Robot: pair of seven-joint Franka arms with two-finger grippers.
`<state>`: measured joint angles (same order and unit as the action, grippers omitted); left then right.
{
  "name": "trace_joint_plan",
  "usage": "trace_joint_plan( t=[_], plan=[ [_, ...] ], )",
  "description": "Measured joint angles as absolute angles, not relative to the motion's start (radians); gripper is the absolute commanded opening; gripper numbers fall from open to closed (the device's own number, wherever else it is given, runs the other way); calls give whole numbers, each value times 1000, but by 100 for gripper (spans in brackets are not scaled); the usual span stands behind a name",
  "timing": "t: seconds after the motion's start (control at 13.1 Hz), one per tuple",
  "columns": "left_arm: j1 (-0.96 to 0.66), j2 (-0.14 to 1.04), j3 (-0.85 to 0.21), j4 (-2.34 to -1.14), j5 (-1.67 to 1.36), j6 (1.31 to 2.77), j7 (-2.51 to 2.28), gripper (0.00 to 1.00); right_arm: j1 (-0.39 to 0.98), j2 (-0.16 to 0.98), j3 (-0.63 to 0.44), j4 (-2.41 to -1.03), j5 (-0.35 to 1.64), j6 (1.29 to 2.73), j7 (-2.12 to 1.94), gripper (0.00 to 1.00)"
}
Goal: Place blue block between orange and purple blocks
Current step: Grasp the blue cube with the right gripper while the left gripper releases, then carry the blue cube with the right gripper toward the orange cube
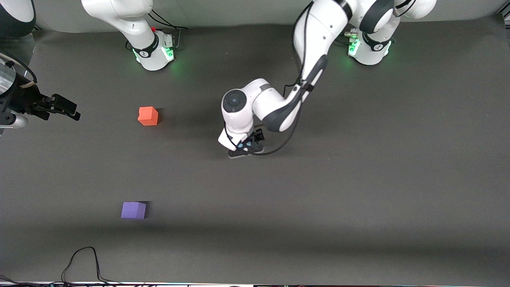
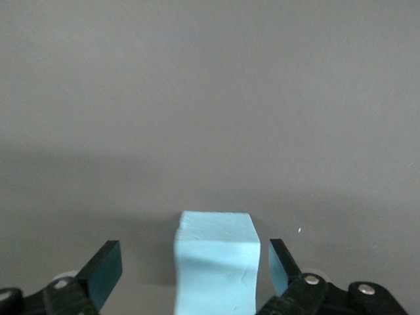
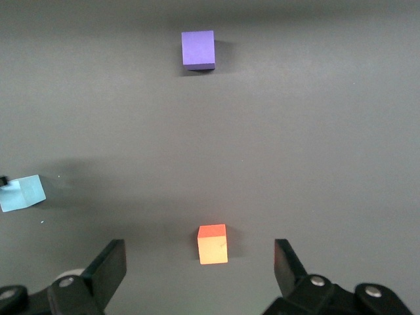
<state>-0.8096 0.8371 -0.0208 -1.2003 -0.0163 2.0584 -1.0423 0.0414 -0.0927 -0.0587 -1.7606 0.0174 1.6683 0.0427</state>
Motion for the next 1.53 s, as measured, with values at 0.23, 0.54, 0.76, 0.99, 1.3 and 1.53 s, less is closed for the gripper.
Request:
trace_joint_plan(
  t=[0.23,0.54,0.76,0.99,1.3,1.53],
  plan=[
    [-643,670,-26,-1198,-118,1886,-876,100,42,-93,29,-1733,20,1668,43,100],
    [-360,483,-21,-1306,-130,1691,-583,100,43,-31,252,-1684,23,1674,159,100],
    [-132,380,-18,-1392,-84,1639,-344,100,45,108,434,-1589,18,1714,323,100],
    [-34,297,-19,-1420,-53,1599,-226,100,48,243,577,-1559,-74,1843,473,100],
    [-11,207,-19,-1431,-45,1567,-144,100,94,445,677,-1621,-317,2056,717,100],
    [-9,138,-24,-1458,-43,1561,-131,100,126,574,680,-1739,-500,2245,892,100]
  ],
)
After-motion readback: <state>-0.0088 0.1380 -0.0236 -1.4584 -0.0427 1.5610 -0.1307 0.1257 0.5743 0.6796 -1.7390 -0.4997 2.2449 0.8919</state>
